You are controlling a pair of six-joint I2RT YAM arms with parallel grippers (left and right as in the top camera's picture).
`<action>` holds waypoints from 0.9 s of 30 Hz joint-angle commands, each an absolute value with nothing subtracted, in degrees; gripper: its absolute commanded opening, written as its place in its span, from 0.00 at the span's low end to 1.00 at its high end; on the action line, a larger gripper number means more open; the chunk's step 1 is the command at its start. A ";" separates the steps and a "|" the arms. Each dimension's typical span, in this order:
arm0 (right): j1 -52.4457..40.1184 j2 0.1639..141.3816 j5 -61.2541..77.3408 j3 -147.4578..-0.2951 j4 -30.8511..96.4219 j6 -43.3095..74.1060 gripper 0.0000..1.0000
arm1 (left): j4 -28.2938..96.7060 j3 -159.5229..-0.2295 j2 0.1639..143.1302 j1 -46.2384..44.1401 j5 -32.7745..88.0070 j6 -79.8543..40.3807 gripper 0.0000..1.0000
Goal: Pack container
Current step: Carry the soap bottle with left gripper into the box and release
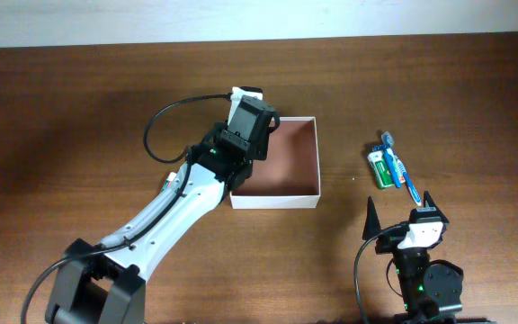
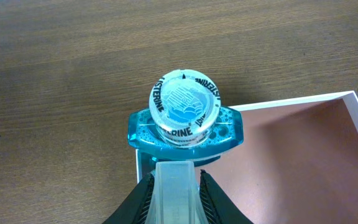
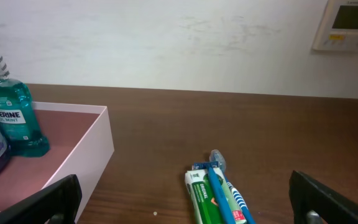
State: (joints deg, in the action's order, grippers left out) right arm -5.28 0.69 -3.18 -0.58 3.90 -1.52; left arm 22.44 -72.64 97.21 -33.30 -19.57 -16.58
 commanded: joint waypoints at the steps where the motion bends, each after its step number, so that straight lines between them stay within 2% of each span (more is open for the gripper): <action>1: -4.80 0.32 -3.49 -0.32 4.34 -1.50 0.99 | 21.65 -74.52 96.82 -33.10 -21.45 -17.08 0.24; 6: -4.80 0.32 -3.49 -0.32 4.34 -1.50 0.98 | 21.61 -74.52 96.82 -33.10 -21.45 -17.08 0.25; 7: -4.80 0.32 -3.49 -0.32 4.34 -1.50 0.98 | 21.63 -74.52 96.82 -33.10 -21.45 -17.08 0.28; 9: -4.80 0.32 -3.49 -0.32 4.34 -1.50 0.99 | 21.63 -74.52 96.82 -33.10 -21.45 -17.08 0.44; 13: -4.80 0.32 -3.49 -0.32 4.34 -1.50 0.99 | 21.50 -74.52 96.79 -33.06 -21.50 -17.06 0.54; 19: -4.80 0.32 -3.49 -0.32 4.34 -1.50 0.99 | 21.54 -74.59 95.24 -31.99 -23.99 -14.68 0.56; 27: -4.80 0.32 -3.49 -0.32 4.34 -1.50 0.99 | 28.08 -74.59 84.84 -28.91 -23.97 -13.19 0.64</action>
State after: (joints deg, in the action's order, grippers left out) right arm -5.28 0.67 -3.18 -0.58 3.90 -1.54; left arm 26.22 -73.01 91.53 -30.61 -22.74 -14.72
